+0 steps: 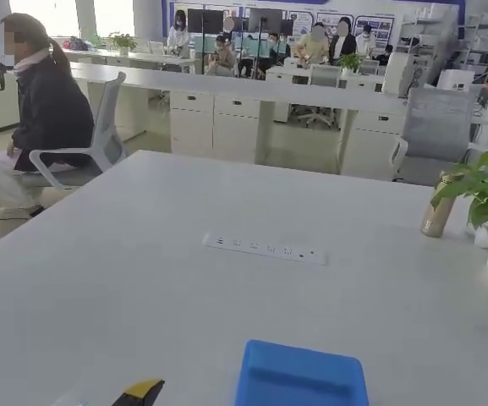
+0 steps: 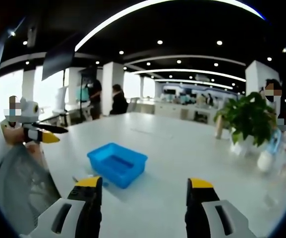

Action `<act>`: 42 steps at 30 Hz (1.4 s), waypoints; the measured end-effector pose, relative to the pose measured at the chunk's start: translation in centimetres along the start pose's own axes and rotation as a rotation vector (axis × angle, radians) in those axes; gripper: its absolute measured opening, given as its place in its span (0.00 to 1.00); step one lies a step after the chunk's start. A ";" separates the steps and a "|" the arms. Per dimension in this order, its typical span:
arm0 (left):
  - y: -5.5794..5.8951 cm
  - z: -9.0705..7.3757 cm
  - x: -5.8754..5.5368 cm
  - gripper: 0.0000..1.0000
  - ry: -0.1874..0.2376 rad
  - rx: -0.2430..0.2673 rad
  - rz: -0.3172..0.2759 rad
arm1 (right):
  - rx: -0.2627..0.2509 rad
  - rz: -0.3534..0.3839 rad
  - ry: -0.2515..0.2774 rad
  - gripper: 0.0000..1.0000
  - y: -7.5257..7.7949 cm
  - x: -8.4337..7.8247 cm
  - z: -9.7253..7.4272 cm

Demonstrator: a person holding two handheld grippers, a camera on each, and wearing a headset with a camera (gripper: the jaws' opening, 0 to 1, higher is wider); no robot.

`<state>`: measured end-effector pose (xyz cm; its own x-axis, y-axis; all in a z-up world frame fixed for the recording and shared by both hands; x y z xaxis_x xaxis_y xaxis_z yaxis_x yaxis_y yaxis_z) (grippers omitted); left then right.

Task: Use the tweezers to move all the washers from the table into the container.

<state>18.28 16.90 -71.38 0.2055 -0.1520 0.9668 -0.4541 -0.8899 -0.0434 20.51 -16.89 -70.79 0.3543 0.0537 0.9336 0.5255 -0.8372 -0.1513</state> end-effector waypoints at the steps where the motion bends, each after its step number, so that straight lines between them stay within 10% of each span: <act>1: 0.0 0.0 0.0 0.83 0.001 0.001 -0.001 | 0.000 0.000 0.000 0.67 -0.1 0.0 0.0; 17: -0.1 -0.1 -0.1 0.83 0.000 0.003 -0.001 | -0.003 0.005 -0.006 0.68 -0.1 0.0 0.0; 23: -0.1 0.0 -0.1 0.83 -0.002 -0.002 -0.001 | -0.071 -0.001 0.105 0.91 0.5 1.1 -0.5; 33: 0.2 0.0 0.0 0.84 -0.005 -0.017 0.010 | -0.111 0.006 0.133 0.99 1.0 1.3 -0.9; 37: 0.3 0.0 0.0 0.85 -0.012 -0.016 0.019 | -0.115 0.012 0.109 0.99 0.9 1.1 -0.9; 42: 0.6 -0.1 -0.2 0.81 -0.079 -0.050 0.053 | -0.140 -0.032 -0.060 0.99 0.7 0.3 -0.8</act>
<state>17.88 16.46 -71.57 0.2465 -0.2335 0.9406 -0.5088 -0.8572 -0.0795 20.33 -17.89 -70.33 0.3868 0.1109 0.9155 0.4257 -0.9021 -0.0706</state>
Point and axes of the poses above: the centre of the closed fingertips' face, and the gripper's own axes: z roughly forward along the fingers, y roughly to its right, x roughly out of its top, the point moved 7 cm from there along -z, roughly backward along the fingers, and after that the axes turned 12 degrees about z, right-handed, at the moved point
